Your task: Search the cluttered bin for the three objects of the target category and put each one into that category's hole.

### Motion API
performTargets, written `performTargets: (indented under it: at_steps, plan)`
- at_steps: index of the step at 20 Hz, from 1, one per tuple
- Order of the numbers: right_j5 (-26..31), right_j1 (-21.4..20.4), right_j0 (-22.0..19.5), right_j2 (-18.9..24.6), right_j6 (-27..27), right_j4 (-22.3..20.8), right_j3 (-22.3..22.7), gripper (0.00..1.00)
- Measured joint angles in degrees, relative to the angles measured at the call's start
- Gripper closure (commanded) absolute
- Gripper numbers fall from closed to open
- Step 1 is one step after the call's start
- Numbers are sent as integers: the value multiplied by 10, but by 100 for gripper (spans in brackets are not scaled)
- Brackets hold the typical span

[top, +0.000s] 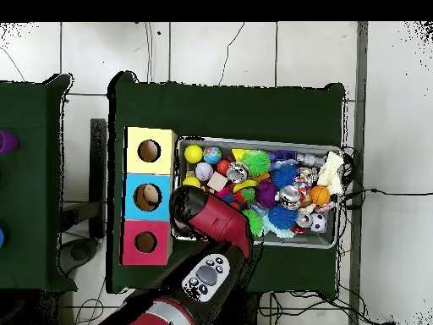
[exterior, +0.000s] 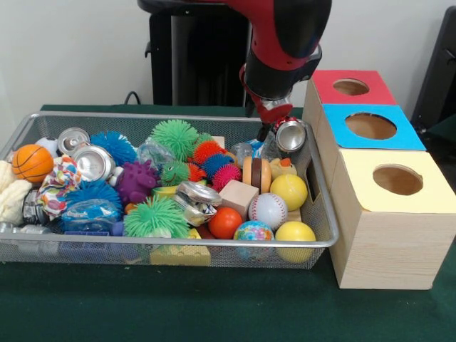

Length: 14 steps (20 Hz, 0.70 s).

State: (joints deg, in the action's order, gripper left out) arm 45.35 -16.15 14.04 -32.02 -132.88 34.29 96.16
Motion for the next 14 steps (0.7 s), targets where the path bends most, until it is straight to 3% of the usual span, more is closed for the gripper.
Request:
performTargets:
  at_steps: [8,11,14]
  plan:
    - [-170,-64,-36,29,0,-80,40,0]
    - [-210,-75,-44,32,0,-103,42,0]
    - [-214,-77,-44,32,0,-112,41,0]
